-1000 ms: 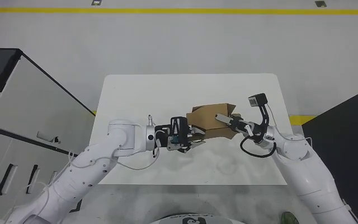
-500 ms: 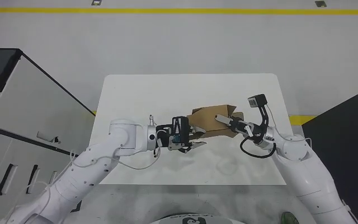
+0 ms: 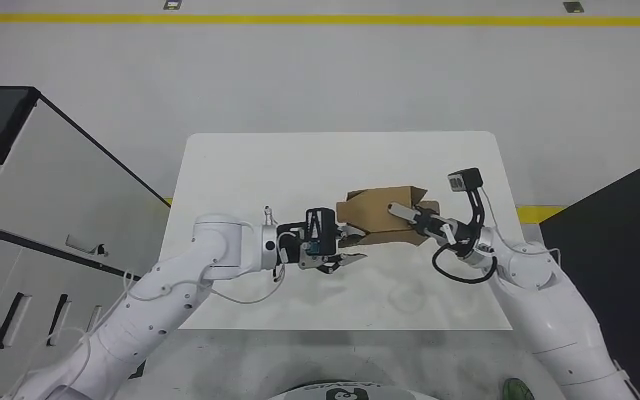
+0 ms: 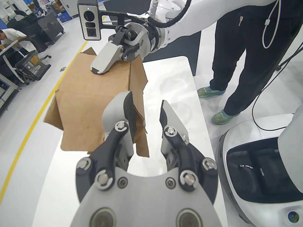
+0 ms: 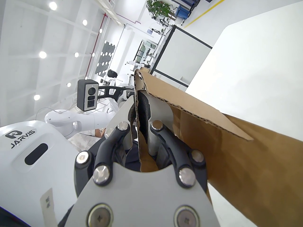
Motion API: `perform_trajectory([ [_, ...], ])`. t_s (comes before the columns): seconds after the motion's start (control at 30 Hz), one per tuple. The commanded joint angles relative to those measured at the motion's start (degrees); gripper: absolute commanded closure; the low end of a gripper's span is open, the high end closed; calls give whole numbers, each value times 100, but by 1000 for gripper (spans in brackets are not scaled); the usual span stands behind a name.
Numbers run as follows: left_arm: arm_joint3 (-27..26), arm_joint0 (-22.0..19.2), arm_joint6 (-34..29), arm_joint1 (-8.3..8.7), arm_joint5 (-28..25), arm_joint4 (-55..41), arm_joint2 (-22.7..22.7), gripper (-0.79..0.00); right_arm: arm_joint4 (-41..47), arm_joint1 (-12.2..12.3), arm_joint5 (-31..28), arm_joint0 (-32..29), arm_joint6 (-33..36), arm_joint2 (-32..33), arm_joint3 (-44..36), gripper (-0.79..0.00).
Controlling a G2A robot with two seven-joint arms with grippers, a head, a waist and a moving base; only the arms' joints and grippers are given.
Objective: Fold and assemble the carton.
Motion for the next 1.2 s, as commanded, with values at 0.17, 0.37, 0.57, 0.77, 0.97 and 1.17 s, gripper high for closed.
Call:
perform_trajectory([
  [0.17, -27, 79, -42, 4, -21, 6, -69, -252, 35, 4, -28, -70, 15, 103, -39, 0],
  [0.37, -25, 120, -55, -7, -27, 20, -68, -256, 69, -2, -53, -109, 15, 143, -73, 0],
  [0.57, -65, 139, -67, -23, -53, 21, -47, -259, 75, -12, -61, -150, -30, 160, -114, 0],
  [0.77, -115, 156, -97, -35, -86, 24, -41, -256, 36, -31, -39, -177, -115, 127, -171, 0],
  [0.97, -165, 173, -117, -46, -120, 20, -33, -259, 3, -46, -19, -189, -167, 114, -215, 0],
  [1.17, -174, 175, -139, -59, -146, 8, -28, -262, -19, -59, 28, -189, -175, 93, -237, 0],
])
